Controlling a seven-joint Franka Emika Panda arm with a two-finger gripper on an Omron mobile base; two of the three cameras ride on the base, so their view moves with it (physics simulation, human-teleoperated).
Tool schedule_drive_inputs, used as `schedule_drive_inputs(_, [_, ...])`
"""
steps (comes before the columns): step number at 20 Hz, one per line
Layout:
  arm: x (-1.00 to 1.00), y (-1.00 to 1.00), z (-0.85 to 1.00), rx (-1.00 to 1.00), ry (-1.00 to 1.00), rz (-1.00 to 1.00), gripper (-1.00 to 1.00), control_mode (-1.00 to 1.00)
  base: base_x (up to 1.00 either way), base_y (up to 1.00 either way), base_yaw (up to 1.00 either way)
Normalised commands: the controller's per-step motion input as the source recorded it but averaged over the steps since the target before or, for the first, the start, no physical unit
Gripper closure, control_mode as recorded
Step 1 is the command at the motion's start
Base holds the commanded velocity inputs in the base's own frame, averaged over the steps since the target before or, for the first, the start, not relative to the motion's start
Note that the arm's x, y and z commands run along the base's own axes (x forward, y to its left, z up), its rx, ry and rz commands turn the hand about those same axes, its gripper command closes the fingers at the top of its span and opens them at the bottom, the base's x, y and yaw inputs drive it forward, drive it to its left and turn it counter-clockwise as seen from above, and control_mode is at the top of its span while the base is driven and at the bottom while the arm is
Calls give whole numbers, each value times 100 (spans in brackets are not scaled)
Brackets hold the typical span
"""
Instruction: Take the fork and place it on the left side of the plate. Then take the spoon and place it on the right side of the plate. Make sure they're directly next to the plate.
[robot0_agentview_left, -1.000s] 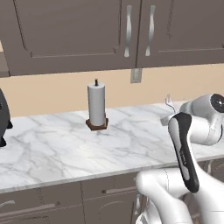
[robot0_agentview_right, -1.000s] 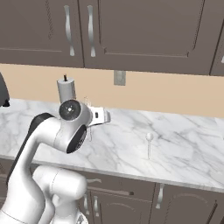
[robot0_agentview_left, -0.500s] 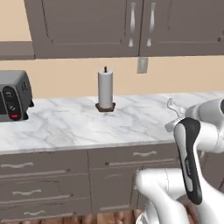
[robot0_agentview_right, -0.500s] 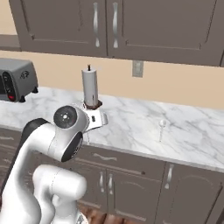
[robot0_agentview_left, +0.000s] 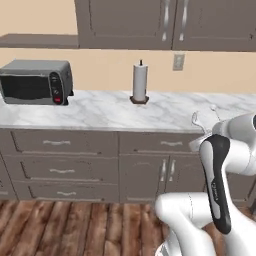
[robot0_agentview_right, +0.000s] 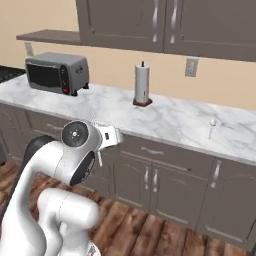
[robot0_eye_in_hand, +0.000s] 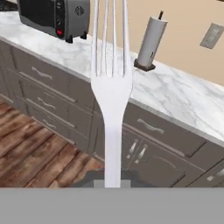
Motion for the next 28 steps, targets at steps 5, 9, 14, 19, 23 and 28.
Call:
schedule_drive_inputs(5, [0, 0, 0, 0, 0, 0, 100, 100, -100, -7, 35])
schedule_drive_inputs(9, [0, 0, 0, 0, 0, 0, 100, 100, -62, -59, 35])
schedule_drive_inputs(14, [0, 0, 0, 0, 0, 0, 100, 100, -51, -84, 36])
schedule_drive_inputs(19, [0, 0, 0, 0, 0, 0, 100, 100, -85, -75, 37])
schedule_drive_inputs(23, [0, 0, 0, 0, 0, 0, 100, 100, -100, -15, 32])
schedule_drive_inputs(28, [0, 0, 0, 0, 0, 0, 100, 100, -100, 10, 21])
